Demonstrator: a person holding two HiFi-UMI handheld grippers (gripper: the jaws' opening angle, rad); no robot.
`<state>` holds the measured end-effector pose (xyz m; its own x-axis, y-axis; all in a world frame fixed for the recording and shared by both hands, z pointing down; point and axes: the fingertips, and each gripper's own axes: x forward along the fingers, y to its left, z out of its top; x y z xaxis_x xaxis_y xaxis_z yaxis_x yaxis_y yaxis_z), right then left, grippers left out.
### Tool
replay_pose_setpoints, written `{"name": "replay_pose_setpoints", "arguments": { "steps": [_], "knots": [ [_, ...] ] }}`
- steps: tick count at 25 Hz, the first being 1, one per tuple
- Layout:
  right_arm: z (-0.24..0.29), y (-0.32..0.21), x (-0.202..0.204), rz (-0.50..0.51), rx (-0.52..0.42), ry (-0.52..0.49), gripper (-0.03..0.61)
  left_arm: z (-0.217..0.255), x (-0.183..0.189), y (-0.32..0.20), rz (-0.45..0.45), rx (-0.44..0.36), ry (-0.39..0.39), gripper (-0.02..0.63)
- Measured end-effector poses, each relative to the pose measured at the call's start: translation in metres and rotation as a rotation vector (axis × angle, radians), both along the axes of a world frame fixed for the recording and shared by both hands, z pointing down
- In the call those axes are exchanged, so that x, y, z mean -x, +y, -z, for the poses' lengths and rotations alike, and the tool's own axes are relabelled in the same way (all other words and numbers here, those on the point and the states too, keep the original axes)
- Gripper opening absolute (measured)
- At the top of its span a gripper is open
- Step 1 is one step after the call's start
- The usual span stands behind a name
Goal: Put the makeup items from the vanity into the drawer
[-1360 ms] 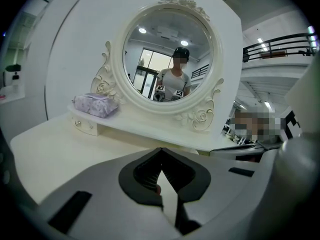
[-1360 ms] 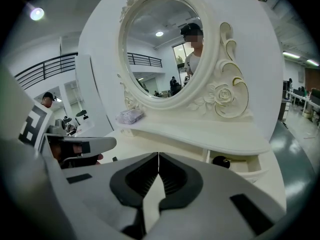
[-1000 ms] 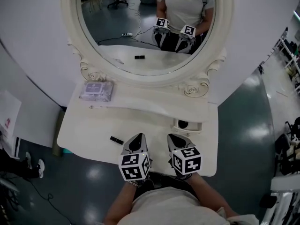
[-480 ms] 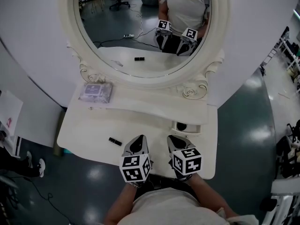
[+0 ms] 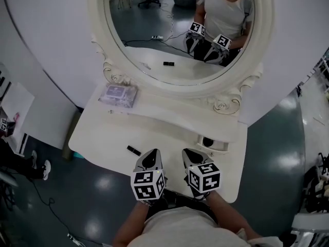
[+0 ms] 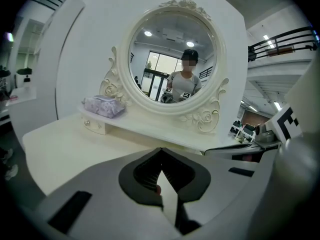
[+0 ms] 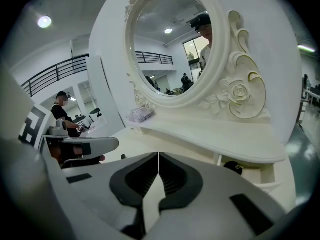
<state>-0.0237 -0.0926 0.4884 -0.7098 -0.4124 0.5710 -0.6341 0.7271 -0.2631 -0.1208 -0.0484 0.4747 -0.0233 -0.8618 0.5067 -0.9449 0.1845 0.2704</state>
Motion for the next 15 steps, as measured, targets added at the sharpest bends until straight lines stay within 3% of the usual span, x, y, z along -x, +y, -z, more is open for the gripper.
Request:
{"name": "replay_pose_setpoints", "arguments": {
  "steps": [15],
  "knots": [
    [-0.025, 0.053, 0.091, 0.272, 0.020, 0.046, 0.023, -0.026, 0.083, 0.080, 0.285, 0.056, 0.029, 0.005]
  ]
}}
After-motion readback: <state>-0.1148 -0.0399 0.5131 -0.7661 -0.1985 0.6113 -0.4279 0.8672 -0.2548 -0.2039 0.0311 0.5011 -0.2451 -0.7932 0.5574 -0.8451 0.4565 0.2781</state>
